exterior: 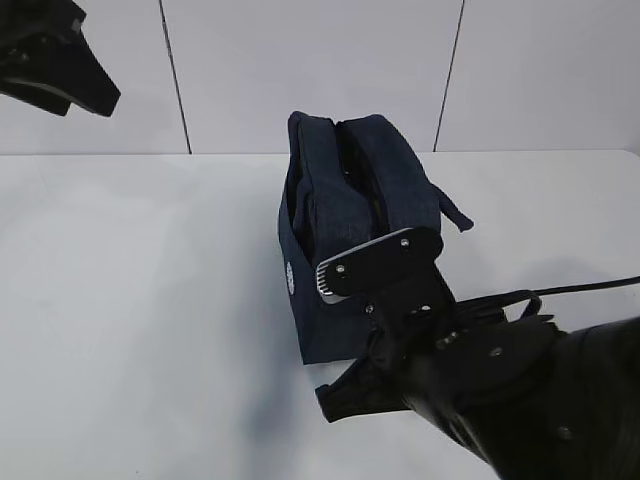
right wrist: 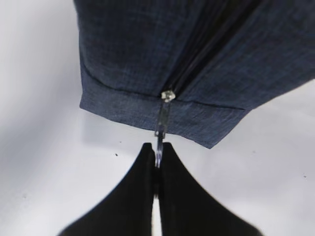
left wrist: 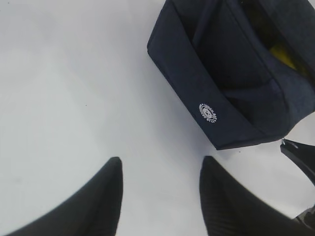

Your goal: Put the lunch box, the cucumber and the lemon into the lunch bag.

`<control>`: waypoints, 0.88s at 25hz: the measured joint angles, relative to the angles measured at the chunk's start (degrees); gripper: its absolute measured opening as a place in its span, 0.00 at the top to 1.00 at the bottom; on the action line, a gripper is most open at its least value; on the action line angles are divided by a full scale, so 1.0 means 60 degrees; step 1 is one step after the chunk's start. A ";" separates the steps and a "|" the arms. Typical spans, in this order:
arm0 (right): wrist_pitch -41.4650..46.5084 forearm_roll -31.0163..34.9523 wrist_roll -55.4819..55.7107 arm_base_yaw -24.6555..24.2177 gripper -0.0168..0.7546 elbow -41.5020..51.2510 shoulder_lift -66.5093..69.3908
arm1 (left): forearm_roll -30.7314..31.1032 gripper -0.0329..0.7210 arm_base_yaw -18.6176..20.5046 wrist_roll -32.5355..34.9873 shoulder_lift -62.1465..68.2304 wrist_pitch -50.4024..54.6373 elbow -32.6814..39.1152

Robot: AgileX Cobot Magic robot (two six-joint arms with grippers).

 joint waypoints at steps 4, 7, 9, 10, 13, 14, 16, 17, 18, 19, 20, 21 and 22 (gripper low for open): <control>-0.0045 0.0927 -0.1207 0.0000 0.97 0.0000 -0.0379 | 0.0000 0.47 0.0000 0.0000 0.0000 0.0000 0.0000; -0.0045 0.1800 -0.2395 -0.0022 0.97 -0.0108 -0.0554 | 0.0000 0.47 0.0000 0.0000 0.0000 0.0000 0.0000; -0.0045 0.2498 -0.3319 -0.0022 0.97 -0.0286 -0.0573 | 0.0007 0.47 0.0000 0.0000 0.0000 0.0000 0.0000; 0.0050 0.2914 -0.3871 -0.0022 0.97 -0.0404 -0.0573 | 0.0007 0.47 0.0000 0.0000 0.0000 0.0000 0.0000; 0.0513 0.4105 -0.5509 -0.0022 0.97 -0.0802 -0.0573 | 0.0007 0.47 0.0000 0.0000 0.0000 0.0000 0.0000; 0.0749 0.4503 -0.6112 -0.0022 0.97 -0.0969 -0.0573 | 0.0007 0.47 0.0000 0.0000 0.0000 0.0000 0.0000; 0.1217 0.5164 -0.7227 -0.0022 0.97 -0.1301 -0.0573 | 0.0007 0.47 0.0000 0.0000 0.0000 0.0000 0.0000; 0.1488 0.5466 -0.7792 -0.0022 0.97 -0.1489 -0.0573 | 0.0007 0.47 0.0000 0.0000 0.0000 0.0000 0.0000; 0.1754 0.5714 -0.8216 -0.0022 0.97 -0.1653 -0.0573 | 0.0007 0.47 0.0000 0.0000 0.0000 0.0000 0.0000; 0.1965 0.5870 -0.8663 -0.0022 0.97 -0.1851 -0.0573 | 0.0007 0.47 0.0000 0.0000 0.0000 0.0000 0.0000; 0.2213 0.6017 -0.9066 -0.0022 0.97 -0.2045 -0.0573 | 0.0007 0.47 0.0000 0.0000 0.0000 0.0000 0.0000; 0.2450 0.6120 -0.9439 -0.0022 0.97 -0.2231 -0.0573 | 0.0007 0.47 0.0000 0.0000 0.0000 0.0000 0.0000; 0.2627 0.6212 -0.9737 -0.0022 0.97 -0.2391 -0.0573 | 0.0007 0.47 0.0000 0.0000 0.0000 0.0000 0.0000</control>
